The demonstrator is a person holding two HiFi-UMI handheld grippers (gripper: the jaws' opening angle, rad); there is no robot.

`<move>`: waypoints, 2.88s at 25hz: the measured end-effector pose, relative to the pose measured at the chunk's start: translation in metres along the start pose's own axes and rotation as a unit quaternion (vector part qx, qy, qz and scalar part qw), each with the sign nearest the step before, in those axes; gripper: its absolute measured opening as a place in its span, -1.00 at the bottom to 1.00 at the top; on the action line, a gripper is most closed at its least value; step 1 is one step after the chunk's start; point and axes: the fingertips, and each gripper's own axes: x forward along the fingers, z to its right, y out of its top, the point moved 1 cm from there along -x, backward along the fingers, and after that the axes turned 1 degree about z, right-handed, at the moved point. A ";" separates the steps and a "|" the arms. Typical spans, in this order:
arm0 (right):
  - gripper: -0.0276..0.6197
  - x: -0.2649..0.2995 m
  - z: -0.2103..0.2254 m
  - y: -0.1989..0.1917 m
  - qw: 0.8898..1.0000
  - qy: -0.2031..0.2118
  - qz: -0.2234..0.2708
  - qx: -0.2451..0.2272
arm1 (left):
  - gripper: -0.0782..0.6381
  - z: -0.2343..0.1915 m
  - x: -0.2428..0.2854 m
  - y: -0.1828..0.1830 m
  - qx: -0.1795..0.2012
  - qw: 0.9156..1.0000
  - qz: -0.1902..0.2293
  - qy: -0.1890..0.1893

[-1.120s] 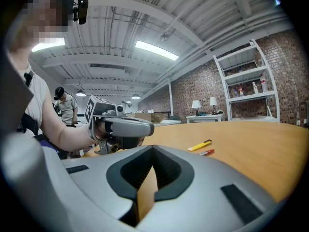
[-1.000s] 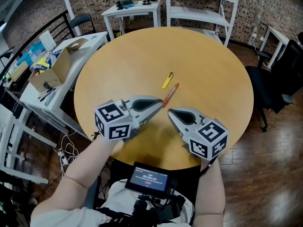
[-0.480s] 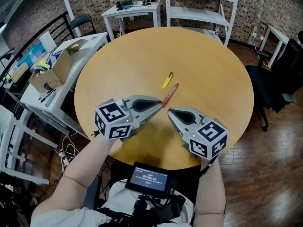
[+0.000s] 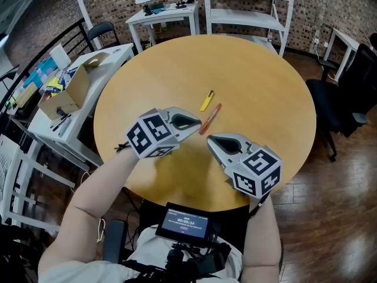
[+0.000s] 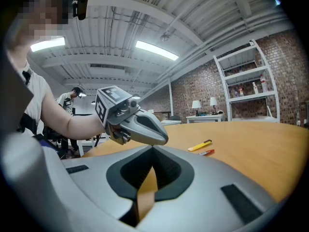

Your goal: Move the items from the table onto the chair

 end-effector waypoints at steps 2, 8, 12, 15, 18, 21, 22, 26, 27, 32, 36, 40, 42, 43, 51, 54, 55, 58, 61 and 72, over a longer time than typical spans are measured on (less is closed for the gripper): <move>-0.90 0.001 0.000 0.001 1.000 0.000 0.000 0.000 | -0.75 -0.004 0.007 -0.001 0.037 0.999 -0.035 -0.019; -0.90 0.001 -0.002 0.001 1.000 0.002 0.000 0.001 | -0.74 -0.023 0.031 -0.009 0.064 0.988 -0.120 -0.075; -0.90 0.001 -0.002 0.001 1.000 0.002 0.000 0.001 | -0.74 -0.037 0.049 -0.009 -0.043 0.982 -0.151 -0.109; -0.90 0.000 -0.002 0.001 1.000 0.003 0.000 0.001 | -0.73 -0.047 0.062 -0.017 -0.104 0.969 -0.196 -0.110; -0.90 0.000 -0.002 0.001 1.000 0.003 0.000 0.001 | -0.72 -0.045 0.074 -0.025 -0.109 0.957 -0.243 -0.115; -0.90 0.001 -0.003 0.001 1.000 0.003 0.000 0.000 | -0.54 -0.039 0.079 -0.025 -0.100 0.951 -0.262 -0.129; -0.90 0.001 -0.003 0.001 1.000 0.004 0.000 0.000 | -0.54 -0.038 0.080 -0.022 -0.100 0.951 -0.263 -0.131; -0.90 0.000 -0.002 0.000 1.000 0.005 0.000 0.000 | -0.54 -0.041 0.077 -0.011 -0.120 0.949 -0.258 -0.138; -0.90 0.000 -0.002 0.000 1.000 0.004 0.000 0.000 | -0.44 -0.040 0.076 -0.009 -0.127 0.946 -0.261 -0.144; -0.90 0.000 -0.002 0.001 1.000 0.004 -0.001 -0.001 | -0.32 -0.031 0.084 -0.013 -0.134 0.933 -0.294 -0.162; -0.90 0.000 -0.003 0.001 1.000 0.005 0.000 -0.001 | -0.13 -0.026 0.095 -0.015 -0.147 0.921 -0.319 -0.168; -0.90 -0.001 -0.004 0.001 1.000 0.004 0.000 -0.002 | -0.13 -0.024 0.100 -0.021 -0.140 0.909 -0.354 -0.168; -0.90 -0.001 -0.004 0.000 1.000 0.004 0.000 -0.002 | -0.12 -0.025 0.100 -0.022 -0.146 0.907 -0.357 -0.168; -0.90 -0.001 -0.004 0.000 1.000 0.005 0.001 -0.003 | -0.13 -0.026 0.100 -0.022 -0.150 0.907 -0.358 -0.164; -0.90 0.002 -0.003 0.001 1.000 0.004 0.001 -0.003 | -0.41 -0.037 0.102 -0.028 -0.126 0.898 -0.400 -0.135; -0.90 0.003 -0.006 0.001 1.000 0.004 0.000 -0.003 | -0.63 -0.034 0.098 -0.028 -0.123 0.899 -0.394 -0.147; -0.90 0.003 -0.006 0.001 1.000 0.004 0.000 -0.003 | -0.64 -0.033 0.098 -0.028 -0.122 0.901 -0.389 -0.151; -0.90 0.001 -0.004 -0.001 1.000 0.005 0.000 -0.003 | -0.64 -0.028 0.097 -0.023 -0.123 0.912 -0.356 -0.163; -0.90 0.000 -0.003 -0.001 1.000 0.005 0.000 -0.002 | -0.64 -0.027 0.090 -0.004 -0.143 0.930 -0.292 -0.171; -0.90 -0.002 -0.002 0.000 1.000 0.005 -0.001 0.000 | -0.64 -0.040 0.024 0.059 -0.204 0.971 0.008 -0.128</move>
